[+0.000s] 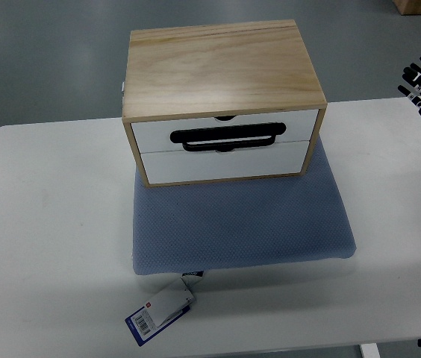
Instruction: Open wood drawer with right hand
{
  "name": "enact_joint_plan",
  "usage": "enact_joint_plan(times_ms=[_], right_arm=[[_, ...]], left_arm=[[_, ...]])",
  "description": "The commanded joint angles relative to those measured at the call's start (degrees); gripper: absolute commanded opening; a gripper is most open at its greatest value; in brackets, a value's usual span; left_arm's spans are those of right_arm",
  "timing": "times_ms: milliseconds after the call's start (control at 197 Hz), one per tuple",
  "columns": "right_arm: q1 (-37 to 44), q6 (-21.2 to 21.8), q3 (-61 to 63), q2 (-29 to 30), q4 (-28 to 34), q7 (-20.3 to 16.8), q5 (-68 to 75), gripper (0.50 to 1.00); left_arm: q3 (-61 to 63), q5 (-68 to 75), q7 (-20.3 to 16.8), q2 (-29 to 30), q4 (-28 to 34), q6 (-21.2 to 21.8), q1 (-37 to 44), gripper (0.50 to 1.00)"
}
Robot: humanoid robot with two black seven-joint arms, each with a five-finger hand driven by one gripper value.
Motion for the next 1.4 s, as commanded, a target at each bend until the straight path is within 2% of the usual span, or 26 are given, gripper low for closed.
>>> enact_joint_plan(times_ms=[0, 101, 106, 172, 223, 228, 390, 466, 522, 527, 578, 628, 633, 775, 831, 881, 887, 897, 963, 1013, 1018, 1094, 1145, 1150, 1180, 1393], right_arm=[[2.30, 0.09, -0.62, -3.32, 0.23, 0.10, 0.37, 0.932], [3.44, 0.09, -1.77, -5.17, 0.41, 0.19, 0.46, 0.930], [4.31, 0.09, -3.77, -7.34, 1.10, 0.19, 0.72, 0.930], [5.99, 0.17, -6.33, -10.00, 2.42, 0.28, 1.86, 0.930], [5.99, 0.17, -6.34, -10.00, 2.43, 0.28, 1.86, 0.930], [7.65, 0.17, -8.77, -11.83, 3.65, 0.37, 3.43, 0.930], [15.13, 0.26, -19.69, -18.52, 8.22, 1.25, 7.49, 0.930], [19.43, 1.14, -24.52, -20.02, 9.90, 1.77, 7.58, 0.930], [19.44, 1.14, -24.53, -20.02, 9.90, 1.77, 7.58, 0.930], [22.14, 2.88, -27.23, -20.81, 10.42, 1.86, 7.58, 0.930], [24.45, 4.83, -30.33, -21.69, 11.13, 1.86, 7.58, 0.930], [24.45, 4.83, -30.33, -21.69, 11.13, 1.86, 7.58, 0.930], [27.24, 7.36, -33.81, -22.82, 11.82, 1.86, 7.58, 0.930], [37.45, 13.27, -45.97, -24.68, 14.55, 1.86, 7.22, 0.930], [41.67, 14.59, -51.06, -25.12, 16.05, 1.86, 7.14, 0.930], [41.68, 14.59, -51.07, -25.12, 16.05, 1.86, 7.14, 0.930], [46.11, 15.55, -55.86, -25.12, 17.53, 1.86, 6.88, 0.930], [47.12, 15.82, -56.95, -25.12, 17.89, 1.86, 6.87, 0.930], [52.13, 16.61, -62.84, -25.12, 19.91, 1.77, 6.78, 0.930], [52.14, 16.61, -62.85, -25.12, 19.92, 1.77, 6.78, 0.930], [56.14, 16.87, -67.29, -24.95, 21.92, 1.77, 6.35, 0.930], [61.27, 16.96, -72.86, -24.51, 24.40, 1.77, 4.68, 0.930], [61.28, 16.96, -72.87, -24.51, 24.40, 1.77, 4.68, 0.930], [63.89, 17.05, -75.66, -24.07, 26.05, 1.77, 2.76, 0.930], [65.58, 17.05, -77.17, -23.54, 27.03, 1.77, 1.52, 0.930], [73.05, 17.05, -84.47, -19.85, 30.73, 1.42, -3.76, 0.930]], left_arm=[[0.00, 0.00, 0.00, 0.00, 0.00, 0.00, 0.00, 1.000], [0.00, 0.00, 0.00, 0.00, 0.00, 0.00, 0.00, 1.000], [0.00, 0.00, 0.00, 0.00, 0.00, 0.00, 0.00, 1.000], [0.00, 0.00, 0.00, 0.00, 0.00, 0.00, 0.00, 1.000], [0.00, 0.00, 0.00, 0.00, 0.00, 0.00, 0.00, 1.000], [0.00, 0.00, 0.00, 0.00, 0.00, 0.00, 0.00, 1.000], [0.00, 0.00, 0.00, 0.00, 0.00, 0.00, 0.00, 1.000], [0.00, 0.00, 0.00, 0.00, 0.00, 0.00, 0.00, 1.000], [0.00, 0.00, 0.00, 0.00, 0.00, 0.00, 0.00, 1.000], [0.00, 0.00, 0.00, 0.00, 0.00, 0.00, 0.00, 1.000], [0.00, 0.00, 0.00, 0.00, 0.00, 0.00, 0.00, 1.000], [0.00, 0.00, 0.00, 0.00, 0.00, 0.00, 0.00, 1.000], [0.00, 0.00, 0.00, 0.00, 0.00, 0.00, 0.00, 1.000], [0.00, 0.00, 0.00, 0.00, 0.00, 0.00, 0.00, 1.000], [0.00, 0.00, 0.00, 0.00, 0.00, 0.00, 0.00, 1.000], [0.00, 0.00, 0.00, 0.00, 0.00, 0.00, 0.00, 1.000], [0.00, 0.00, 0.00, 0.00, 0.00, 0.00, 0.00, 1.000], [0.00, 0.00, 0.00, 0.00, 0.00, 0.00, 0.00, 1.000], [0.00, 0.00, 0.00, 0.00, 0.00, 0.00, 0.00, 1.000], [0.00, 0.00, 0.00, 0.00, 0.00, 0.00, 0.00, 1.000], [0.00, 0.00, 0.00, 0.00, 0.00, 0.00, 0.00, 1.000], [0.00, 0.00, 0.00, 0.00, 0.00, 0.00, 0.00, 1.000], [0.00, 0.00, 0.00, 0.00, 0.00, 0.00, 0.00, 1.000], [0.00, 0.00, 0.00, 0.00, 0.00, 0.00, 0.00, 1.000], [0.00, 0.00, 0.00, 0.00, 0.00, 0.00, 0.00, 1.000], [0.00, 0.00, 0.00, 0.00, 0.00, 0.00, 0.00, 1.000]])
